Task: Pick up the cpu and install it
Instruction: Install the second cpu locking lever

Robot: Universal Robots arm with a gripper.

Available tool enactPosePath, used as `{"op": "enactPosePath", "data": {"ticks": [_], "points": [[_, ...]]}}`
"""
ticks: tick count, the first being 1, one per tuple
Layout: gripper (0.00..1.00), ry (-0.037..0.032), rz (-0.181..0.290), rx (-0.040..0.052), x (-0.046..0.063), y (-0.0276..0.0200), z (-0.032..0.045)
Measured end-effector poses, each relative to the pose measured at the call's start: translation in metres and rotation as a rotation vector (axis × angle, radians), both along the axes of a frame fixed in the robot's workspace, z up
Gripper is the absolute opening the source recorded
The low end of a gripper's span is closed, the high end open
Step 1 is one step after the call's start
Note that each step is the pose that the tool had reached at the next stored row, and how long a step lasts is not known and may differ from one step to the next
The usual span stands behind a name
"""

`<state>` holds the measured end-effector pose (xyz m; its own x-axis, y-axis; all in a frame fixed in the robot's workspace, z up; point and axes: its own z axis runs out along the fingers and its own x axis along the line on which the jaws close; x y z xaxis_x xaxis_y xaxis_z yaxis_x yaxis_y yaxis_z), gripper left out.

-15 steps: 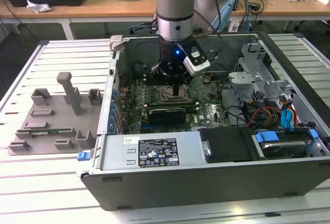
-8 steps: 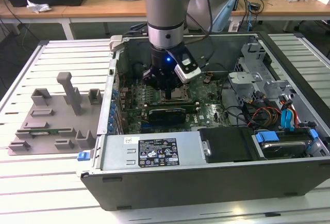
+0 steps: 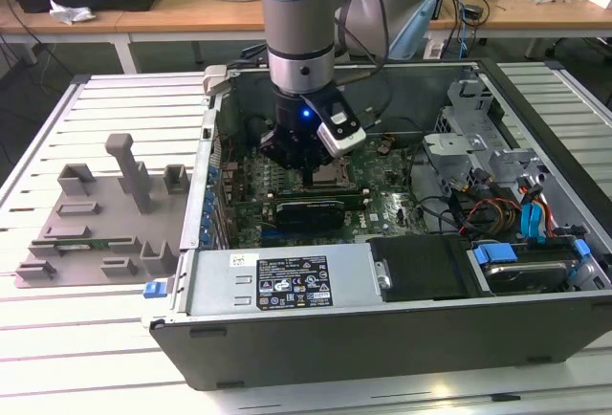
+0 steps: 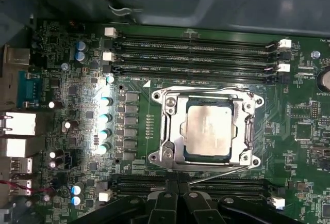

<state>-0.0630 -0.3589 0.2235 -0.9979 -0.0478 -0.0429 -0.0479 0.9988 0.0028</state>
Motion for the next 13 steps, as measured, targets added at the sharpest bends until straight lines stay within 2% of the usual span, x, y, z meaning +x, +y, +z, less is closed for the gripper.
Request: {"op": "enactPosePath", "data": {"ticks": [4,5,6,7,9,10,11,13], "points": [[0.11,-0.0001,0.000,0.0019,-0.004,-0.0008,-0.0012],[0.11,-0.0001,0.000,0.0085,-0.004,-0.0026,-0.0015],[0.11,-0.0002,0.000,0.0192,-0.004,-0.0051,-0.0019],[0.11,-0.0002,0.000,0.0361,-0.004,-0.0084,-0.0022],[0.11,-0.0002,0.000,0.0587,-0.004,-0.0123,-0.0026],[0.11,-0.0002,0.000,0.0737,-0.004,-0.0158,-0.0031],[0.11,-0.0001,0.000,0.0790,-0.004,-0.0182,-0.0036],[0.11,-0.0002,-0.001,0.0851,-0.004,-0.0199,-0.0052]]}}
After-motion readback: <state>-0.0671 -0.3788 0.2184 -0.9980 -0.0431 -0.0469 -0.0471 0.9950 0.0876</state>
